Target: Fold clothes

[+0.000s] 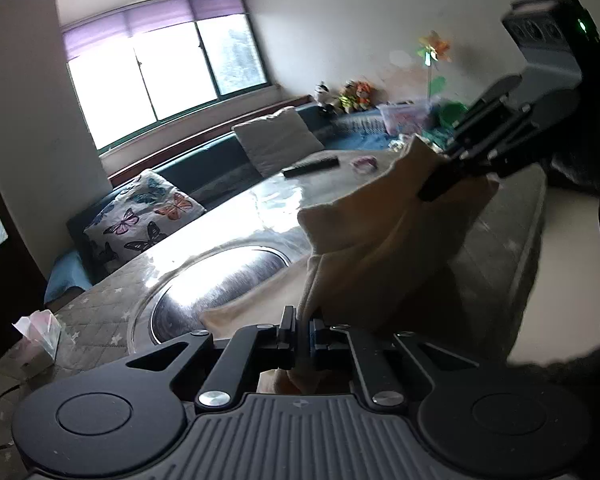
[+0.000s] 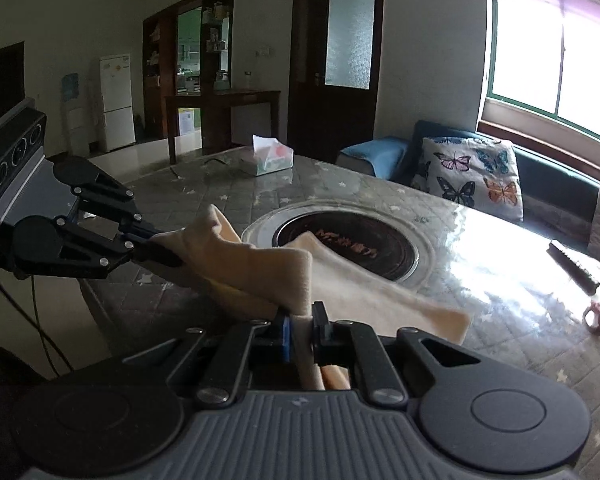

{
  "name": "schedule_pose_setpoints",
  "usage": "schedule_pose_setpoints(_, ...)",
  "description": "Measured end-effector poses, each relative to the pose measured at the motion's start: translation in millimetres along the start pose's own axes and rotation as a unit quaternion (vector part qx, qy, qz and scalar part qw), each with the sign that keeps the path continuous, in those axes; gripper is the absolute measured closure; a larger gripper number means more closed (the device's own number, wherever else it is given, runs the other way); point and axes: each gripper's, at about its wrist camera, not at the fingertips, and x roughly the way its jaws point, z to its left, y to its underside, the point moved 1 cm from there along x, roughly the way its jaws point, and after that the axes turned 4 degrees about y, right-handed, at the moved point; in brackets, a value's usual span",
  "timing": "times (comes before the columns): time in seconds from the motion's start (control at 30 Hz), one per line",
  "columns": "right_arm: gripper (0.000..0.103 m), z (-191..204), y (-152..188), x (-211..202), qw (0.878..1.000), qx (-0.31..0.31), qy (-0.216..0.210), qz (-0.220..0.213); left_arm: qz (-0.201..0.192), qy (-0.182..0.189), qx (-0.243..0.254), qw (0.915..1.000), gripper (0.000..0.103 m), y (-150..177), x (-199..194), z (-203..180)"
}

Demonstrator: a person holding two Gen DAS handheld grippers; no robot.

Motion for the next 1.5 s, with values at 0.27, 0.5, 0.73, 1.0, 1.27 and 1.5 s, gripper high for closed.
schedule_pose_setpoints(0.27, 0.094, -41.6, -28.1, 51.9, 1.000, 0.017, 0.021, 0.010, 0.009, -0.014, -0.034, 0.9993, 0.097, -17.5, 67.7, 51.7)
schedule_pose_setpoints(0.5, 0.094, -79.2, -35.6, 126.6, 0.997, 0.041, 0.032, 0.053, 0.063, -0.015, -0.070, 0.9954, 0.096, -10.4, 141.7, 88.7)
schedule_pose_setpoints(0.73, 0.090, -106.3, -13.0, 190.1, 0.990, 0.093, 0.044, 0.100, 0.100, -0.015, -0.096, 0.9902, 0.088, 6.0, 179.3, 105.9)
schedule_pose_setpoints(1.0, 0.078, -127.8, 3.1, 193.6, 0.983, 0.142, 0.074, 0.089, 0.103, -0.044, -0.129, 0.9853, 0.070, 8.6, 182.7, 123.6)
schedule_pose_setpoints(1.27, 0.078, -132.1, 0.2, 159.2, 0.980, 0.170, 0.087, 0.054, 0.084, -0.099, -0.162, 0.9782, 0.068, 4.1, 165.5, 141.1)
schedule_pose_setpoints(1.5, 0.081, -116.6, 5.9, 173.2, 0.981, 0.167, 0.067, 0.078, 0.072, -0.056, -0.162, 0.9825, 0.073, -14.9, 162.0, 126.3)
